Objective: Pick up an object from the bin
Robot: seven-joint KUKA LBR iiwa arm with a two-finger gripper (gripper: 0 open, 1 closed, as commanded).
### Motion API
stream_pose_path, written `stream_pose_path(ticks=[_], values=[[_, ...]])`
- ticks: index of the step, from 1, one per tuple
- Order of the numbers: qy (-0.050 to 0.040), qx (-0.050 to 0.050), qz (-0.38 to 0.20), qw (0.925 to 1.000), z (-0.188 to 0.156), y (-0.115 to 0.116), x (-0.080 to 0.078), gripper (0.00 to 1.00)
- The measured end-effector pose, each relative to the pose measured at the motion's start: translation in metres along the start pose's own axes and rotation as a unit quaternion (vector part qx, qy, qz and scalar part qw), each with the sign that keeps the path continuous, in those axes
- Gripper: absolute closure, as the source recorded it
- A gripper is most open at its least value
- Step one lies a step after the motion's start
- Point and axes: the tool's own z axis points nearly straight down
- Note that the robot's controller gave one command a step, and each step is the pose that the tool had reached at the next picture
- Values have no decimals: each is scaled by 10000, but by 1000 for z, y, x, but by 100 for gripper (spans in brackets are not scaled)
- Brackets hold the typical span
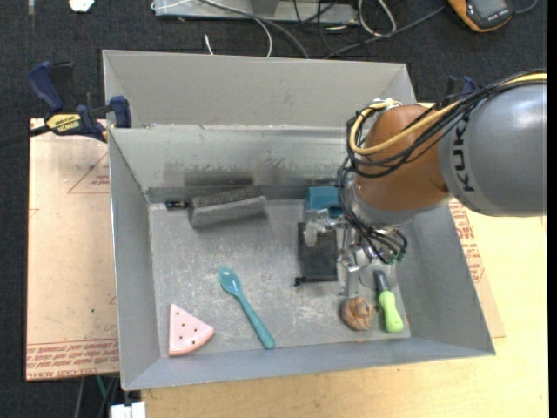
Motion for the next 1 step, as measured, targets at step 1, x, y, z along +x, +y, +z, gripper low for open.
stream_pose_path(ticks=[1], values=[[2, -2, 1507, 9886, 10, 8, 5, 0]])
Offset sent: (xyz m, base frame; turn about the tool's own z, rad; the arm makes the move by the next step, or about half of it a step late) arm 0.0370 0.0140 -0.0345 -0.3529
